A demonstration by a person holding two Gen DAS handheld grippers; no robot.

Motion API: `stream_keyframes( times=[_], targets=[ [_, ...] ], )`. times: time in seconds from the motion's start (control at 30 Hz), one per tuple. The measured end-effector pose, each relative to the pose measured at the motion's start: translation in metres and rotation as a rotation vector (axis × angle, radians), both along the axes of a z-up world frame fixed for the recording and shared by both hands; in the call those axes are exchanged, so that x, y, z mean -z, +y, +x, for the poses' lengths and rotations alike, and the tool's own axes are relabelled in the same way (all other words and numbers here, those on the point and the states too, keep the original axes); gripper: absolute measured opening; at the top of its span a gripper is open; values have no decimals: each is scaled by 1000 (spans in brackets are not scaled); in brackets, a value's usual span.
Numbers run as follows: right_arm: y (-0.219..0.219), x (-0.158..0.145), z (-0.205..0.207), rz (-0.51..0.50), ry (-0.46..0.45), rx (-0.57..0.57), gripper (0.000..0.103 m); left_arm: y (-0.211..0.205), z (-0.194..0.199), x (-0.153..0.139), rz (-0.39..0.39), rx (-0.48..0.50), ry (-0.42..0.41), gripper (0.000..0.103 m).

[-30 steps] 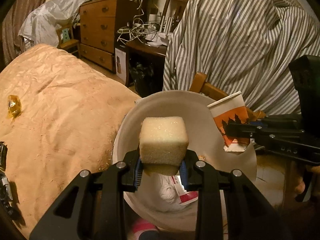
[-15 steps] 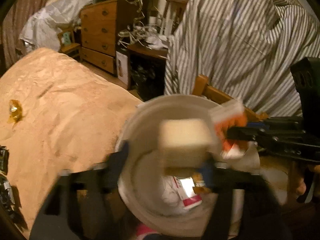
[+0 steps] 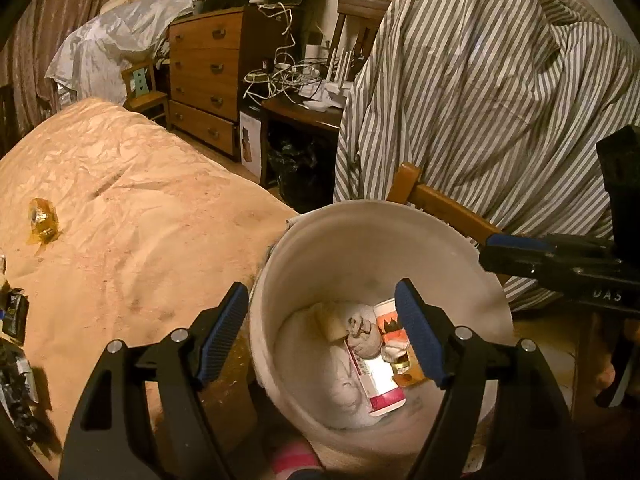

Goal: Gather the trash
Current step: 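Grasp the plaid cloth with the left tool while the right tool grasps the white wrapper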

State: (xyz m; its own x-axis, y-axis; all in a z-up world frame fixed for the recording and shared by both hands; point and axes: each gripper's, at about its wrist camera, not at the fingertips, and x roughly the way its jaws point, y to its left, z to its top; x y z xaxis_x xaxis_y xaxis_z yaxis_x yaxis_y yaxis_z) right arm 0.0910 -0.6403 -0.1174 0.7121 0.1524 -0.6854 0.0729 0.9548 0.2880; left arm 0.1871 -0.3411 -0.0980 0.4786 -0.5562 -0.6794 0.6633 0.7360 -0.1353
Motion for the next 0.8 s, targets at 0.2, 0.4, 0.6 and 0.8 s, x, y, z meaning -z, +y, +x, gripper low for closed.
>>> stream_keyframes(
  times=[0.2,0.4,0.6,0.8],
  targets=[
    [43,-8,-4,58,-103,-84,56,73,-6,6,14,-83,-48,76],
    [124,0,19,80,-115,-241,64,194,4,30,32,-321,-33,76],
    [207,25,49,120,-64,-370,64,280,8,39,11,-493,-5,76],
    [265,42,71,141,-23,-439,65,293,45,59,56,-527,33,76]
  ],
)
